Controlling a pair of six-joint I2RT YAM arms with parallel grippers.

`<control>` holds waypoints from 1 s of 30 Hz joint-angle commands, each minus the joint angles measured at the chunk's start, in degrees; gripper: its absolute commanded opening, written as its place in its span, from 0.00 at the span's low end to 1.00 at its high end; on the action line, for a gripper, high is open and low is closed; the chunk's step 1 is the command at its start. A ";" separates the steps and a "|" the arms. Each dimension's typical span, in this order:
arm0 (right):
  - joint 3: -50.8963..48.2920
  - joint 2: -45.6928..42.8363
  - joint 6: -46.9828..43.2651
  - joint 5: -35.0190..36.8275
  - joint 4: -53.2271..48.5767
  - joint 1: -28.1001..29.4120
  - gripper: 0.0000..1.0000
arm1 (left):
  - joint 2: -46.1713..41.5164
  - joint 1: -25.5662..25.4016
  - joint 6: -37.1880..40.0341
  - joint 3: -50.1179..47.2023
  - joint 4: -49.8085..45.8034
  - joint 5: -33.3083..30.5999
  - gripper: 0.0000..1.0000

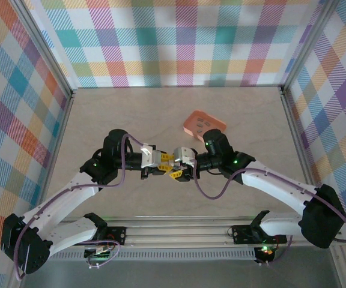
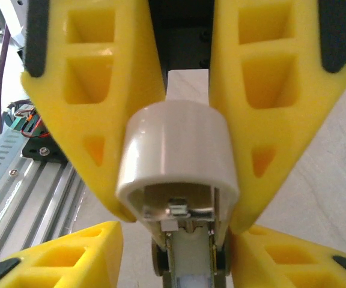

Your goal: Load the staples into the stapler

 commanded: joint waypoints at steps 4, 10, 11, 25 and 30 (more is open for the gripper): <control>-1.09 0.43 0.54 -2.31 2.87 0.44 0.33 | -0.12 -0.61 0.30 2.25 0.65 2.29 0.00; -2.65 -1.24 2.10 -0.34 4.70 0.47 0.21 | -0.12 -0.61 -2.25 2.21 1.06 -0.91 0.03; -3.42 -1.67 3.05 0.70 5.28 0.50 0.21 | -0.33 -0.61 -3.17 1.99 1.45 -1.89 0.05; -10.38 -6.01 32.19 29.65 2.28 0.51 0.22 | -4.69 -0.56 -27.21 -7.37 10.33 -34.55 0.80; -7.58 -2.76 49.75 44.46 -7.38 0.47 0.21 | -1.33 -0.52 -36.19 -7.50 9.64 -43.14 0.93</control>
